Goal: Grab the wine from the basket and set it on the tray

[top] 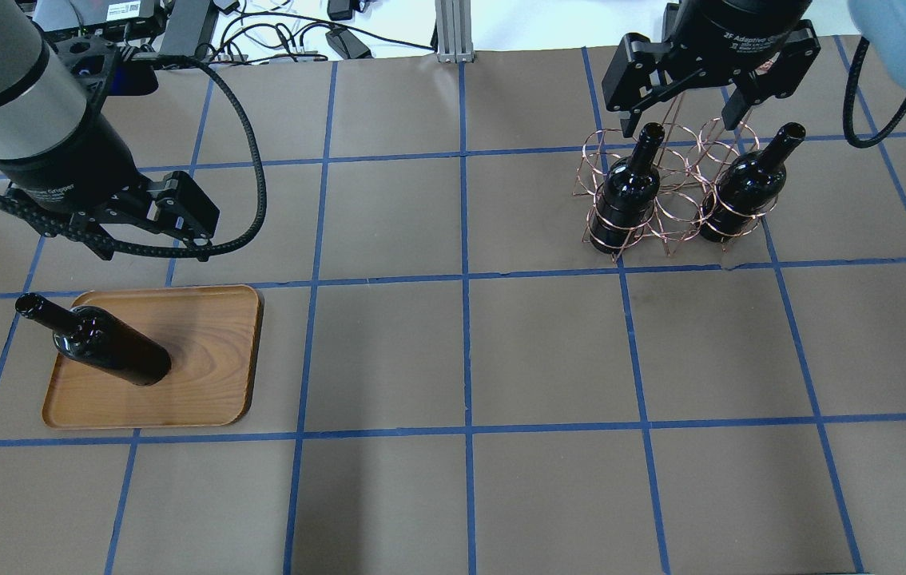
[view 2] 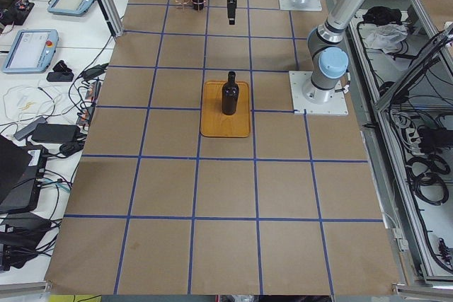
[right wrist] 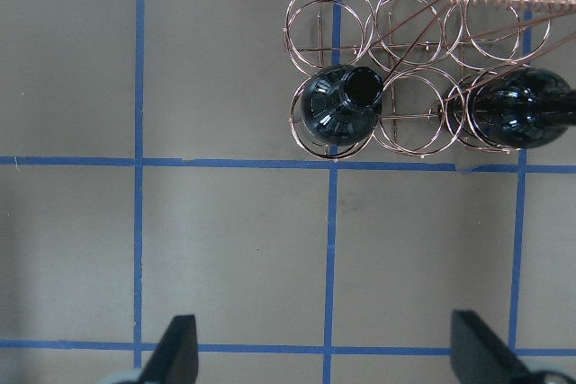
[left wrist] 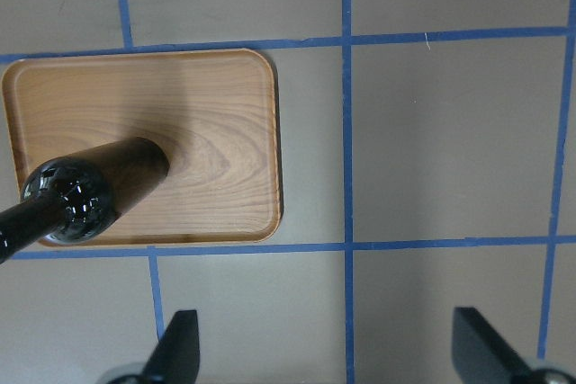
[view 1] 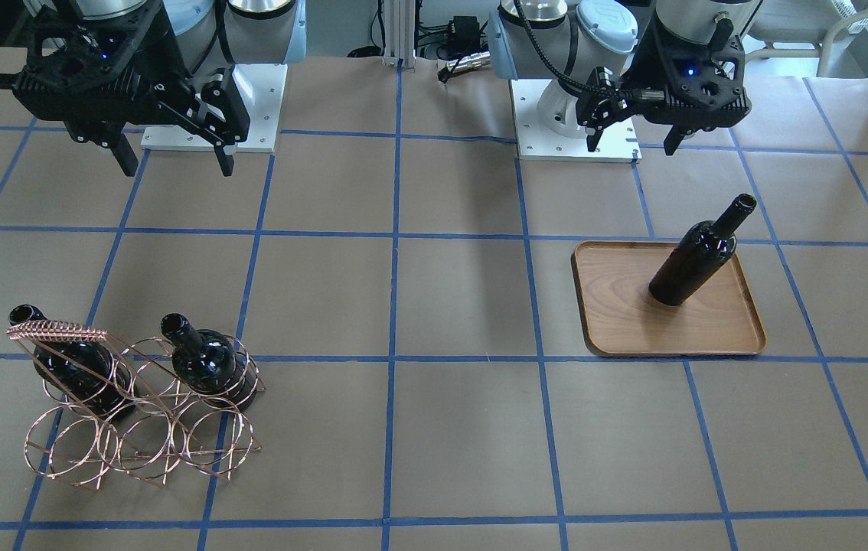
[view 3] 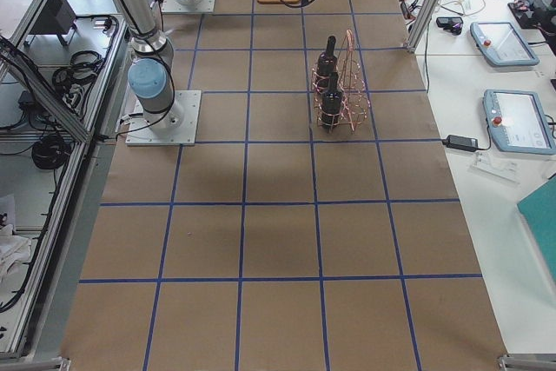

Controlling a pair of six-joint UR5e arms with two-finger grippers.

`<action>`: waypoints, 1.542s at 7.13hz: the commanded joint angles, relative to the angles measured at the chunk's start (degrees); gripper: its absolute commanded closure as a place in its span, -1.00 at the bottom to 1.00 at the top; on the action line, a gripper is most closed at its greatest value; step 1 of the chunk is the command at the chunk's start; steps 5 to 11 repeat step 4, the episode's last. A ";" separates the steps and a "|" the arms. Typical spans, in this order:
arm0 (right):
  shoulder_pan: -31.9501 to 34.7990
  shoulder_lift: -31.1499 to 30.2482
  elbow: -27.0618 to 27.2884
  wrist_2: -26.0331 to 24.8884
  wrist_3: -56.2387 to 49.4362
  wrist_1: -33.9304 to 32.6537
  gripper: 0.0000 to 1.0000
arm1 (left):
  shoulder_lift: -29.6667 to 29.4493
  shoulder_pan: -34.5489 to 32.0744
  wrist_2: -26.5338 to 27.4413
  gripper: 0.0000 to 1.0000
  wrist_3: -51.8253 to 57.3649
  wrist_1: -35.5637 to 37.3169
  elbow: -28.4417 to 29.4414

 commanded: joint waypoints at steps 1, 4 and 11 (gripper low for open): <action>-0.04 0.05 0.04 0.11 -0.15 0.14 -1.00 | 0.10 -0.11 -0.03 -1.00 -0.31 -0.02 -0.32; -0.04 -0.13 0.48 0.20 -0.33 -0.22 -1.00 | 0.27 -0.11 0.24 -1.00 -0.13 0.06 -0.49; -0.04 -0.13 0.48 0.20 -0.33 -0.22 -1.00 | 0.27 -0.11 0.24 -1.00 -0.13 0.06 -0.49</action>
